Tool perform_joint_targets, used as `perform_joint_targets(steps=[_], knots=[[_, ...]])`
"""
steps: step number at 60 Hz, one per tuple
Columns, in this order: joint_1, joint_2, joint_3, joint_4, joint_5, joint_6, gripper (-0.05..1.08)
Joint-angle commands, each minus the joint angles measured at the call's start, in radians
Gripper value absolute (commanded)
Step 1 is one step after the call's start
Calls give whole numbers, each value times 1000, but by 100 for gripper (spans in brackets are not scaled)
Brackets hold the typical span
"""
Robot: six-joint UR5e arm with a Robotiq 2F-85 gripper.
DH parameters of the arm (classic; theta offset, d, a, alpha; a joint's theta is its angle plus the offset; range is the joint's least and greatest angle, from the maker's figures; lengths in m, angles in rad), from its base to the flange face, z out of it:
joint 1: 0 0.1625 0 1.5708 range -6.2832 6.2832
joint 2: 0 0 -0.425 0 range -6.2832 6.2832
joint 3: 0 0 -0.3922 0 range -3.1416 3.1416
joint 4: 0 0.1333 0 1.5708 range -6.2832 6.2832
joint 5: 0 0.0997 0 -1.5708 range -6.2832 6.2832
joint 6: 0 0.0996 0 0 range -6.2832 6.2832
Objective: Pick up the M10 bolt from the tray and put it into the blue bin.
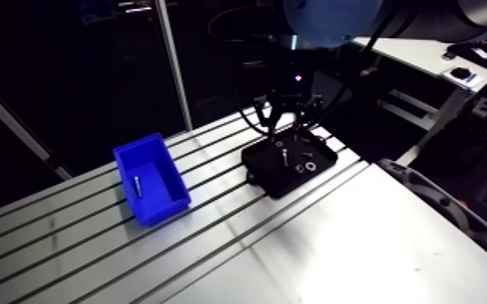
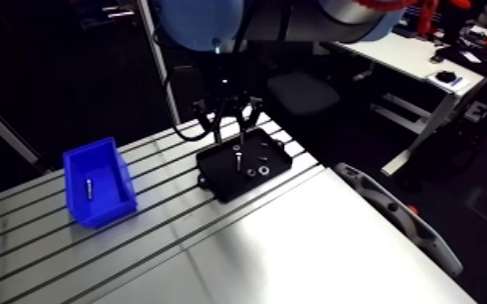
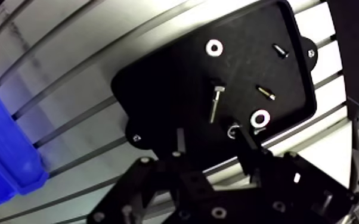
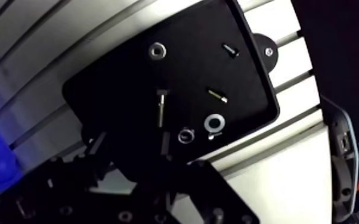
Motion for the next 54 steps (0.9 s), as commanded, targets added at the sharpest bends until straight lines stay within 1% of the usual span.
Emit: perform_joint_targets(steps=[1, 6, 9, 10, 12, 20, 21, 23, 25, 39, 43, 54], knots=[[-8, 23, -2, -11, 0, 0, 47], [-10, 33, -1, -32, -3, 0, 47], [-10, 36, 0, -35, -3, 0, 48], [-10, 37, 0, -35, -3, 2, 50], [-13, 37, 0, -36, -3, 3, 50], [-16, 38, 0, -38, -3, 9, 51], [-16, 38, 0, -42, -3, 9, 53], [-16, 38, 0, -42, -3, 9, 53], [-16, 38, 2, -50, -4, 11, 56], [-16, 49, 15, -53, -5, 22, 56], [-16, 49, 20, -59, -2, 22, 56], [-16, 58, 23, -60, -3, 37, 60]])
